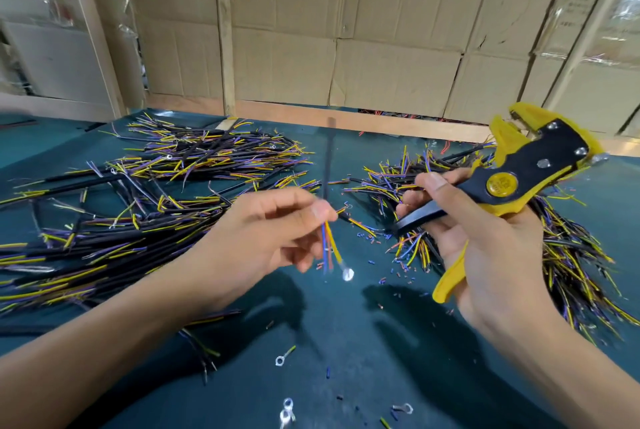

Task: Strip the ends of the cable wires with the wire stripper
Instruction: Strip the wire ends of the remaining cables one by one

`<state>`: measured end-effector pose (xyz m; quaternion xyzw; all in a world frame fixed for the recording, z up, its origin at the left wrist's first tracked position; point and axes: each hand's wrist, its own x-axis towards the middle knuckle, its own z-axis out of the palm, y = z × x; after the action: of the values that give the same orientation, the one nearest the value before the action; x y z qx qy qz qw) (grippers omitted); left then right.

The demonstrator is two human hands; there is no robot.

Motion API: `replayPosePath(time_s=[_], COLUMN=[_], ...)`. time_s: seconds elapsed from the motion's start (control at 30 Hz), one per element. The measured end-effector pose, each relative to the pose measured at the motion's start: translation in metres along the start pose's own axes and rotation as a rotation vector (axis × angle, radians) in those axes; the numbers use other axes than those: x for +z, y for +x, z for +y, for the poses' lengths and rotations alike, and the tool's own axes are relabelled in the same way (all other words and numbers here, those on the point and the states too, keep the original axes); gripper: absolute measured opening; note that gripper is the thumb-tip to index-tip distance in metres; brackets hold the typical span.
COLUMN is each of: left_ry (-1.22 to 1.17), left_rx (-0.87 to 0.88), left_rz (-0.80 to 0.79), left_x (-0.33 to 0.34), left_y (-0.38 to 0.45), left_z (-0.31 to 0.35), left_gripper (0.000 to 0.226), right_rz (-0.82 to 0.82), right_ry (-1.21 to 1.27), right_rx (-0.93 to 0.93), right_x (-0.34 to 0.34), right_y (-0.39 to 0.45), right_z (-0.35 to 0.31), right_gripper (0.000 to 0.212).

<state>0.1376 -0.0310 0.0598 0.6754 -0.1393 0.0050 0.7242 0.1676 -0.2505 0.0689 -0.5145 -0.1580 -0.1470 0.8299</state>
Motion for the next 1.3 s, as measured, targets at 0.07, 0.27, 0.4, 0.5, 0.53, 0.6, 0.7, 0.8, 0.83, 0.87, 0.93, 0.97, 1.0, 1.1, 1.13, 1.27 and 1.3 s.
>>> replayPosePath(time_s=[0.07,0.27,0.4,0.5,0.53,0.6,0.7,0.8,0.83,0.87,0.93,0.97,1.0,1.1,1.13,1.27,1.3], left_ry=[-0.223,-0.298,-0.277,-0.226,-0.21,-0.067,0.841,1.406,1.432,1.438,1.431,1.457,1.524,1.759,1.792,1.824,1.831], left_rx=[-0.048,-0.038,0.0,0.021,0.028,0.093,0.335,0.408,0.388,0.368,0.332,0.296,0.257,0.291,0.401,0.553,0.462], left_rz=[0.014,0.028,0.028,0.054,0.101,0.268,0.534,0.539,0.533,0.522,0.492,0.497,0.53,0.643,0.61,0.004,-0.095], left_x=[0.003,0.006,0.003,0.004,0.003,-0.006,-0.039,-0.073,-0.08,-0.085,-0.09,-0.089,-0.087,-0.073,-0.066,-0.041,-0.036], left_y=[0.001,0.002,0.002,0.003,0.005,0.009,0.012,0.013,0.015,0.017,0.021,0.022,0.023,0.023,0.023,0.02,0.019], left_z=[0.003,0.0,-0.001,0.001,0.002,0.005,0.009,0.006,0.004,0.002,-0.003,-0.006,-0.009,-0.009,-0.007,-0.005,-0.008], left_gripper=[0.018,0.018,0.021,0.025,0.024,0.018,0.023,0.026,0.026,0.025,0.024,0.024,0.025,0.039,0.042,0.044,0.044], right_rz=[-0.047,-0.336,-0.398,-0.39,-0.37,-0.31,-0.214,-0.176,-0.172,-0.169,-0.174,-0.175,-0.175,-0.172,-0.17,-0.164,-0.164], right_ry=[-0.021,-0.043,-0.123,-0.126,-0.113,-0.09,-0.116,-0.129,-0.133,-0.137,-0.141,-0.145,-0.15,-0.162,-0.163,-0.17,-0.173], right_rx=[0.044,0.257,0.285,0.275,0.269,0.26,0.251,0.245,0.246,0.247,0.25,0.252,0.253,0.247,0.245,0.234,0.233], right_x=[0.001,0.011,0.011,0.012,0.013,0.013,0.009,0.006,0.006,0.005,0.006,0.006,0.007,0.007,0.006,0.006,0.005], right_y=[-0.003,-0.019,-0.025,-0.025,-0.024,-0.022,-0.017,-0.014,-0.014,-0.014,-0.015,-0.016,-0.017,-0.017,-0.017,-0.016,-0.016], right_z=[0.001,0.008,0.012,0.014,0.014,0.014,0.013,0.011,0.011,0.011,0.012,0.012,0.012,0.012,0.012,0.011,0.012], right_gripper=[0.017,0.007,0.016,0.016,0.013,0.009,0.015,0.011,0.011,0.012,0.011,0.01,0.009,0.008,0.009,0.01,0.009])
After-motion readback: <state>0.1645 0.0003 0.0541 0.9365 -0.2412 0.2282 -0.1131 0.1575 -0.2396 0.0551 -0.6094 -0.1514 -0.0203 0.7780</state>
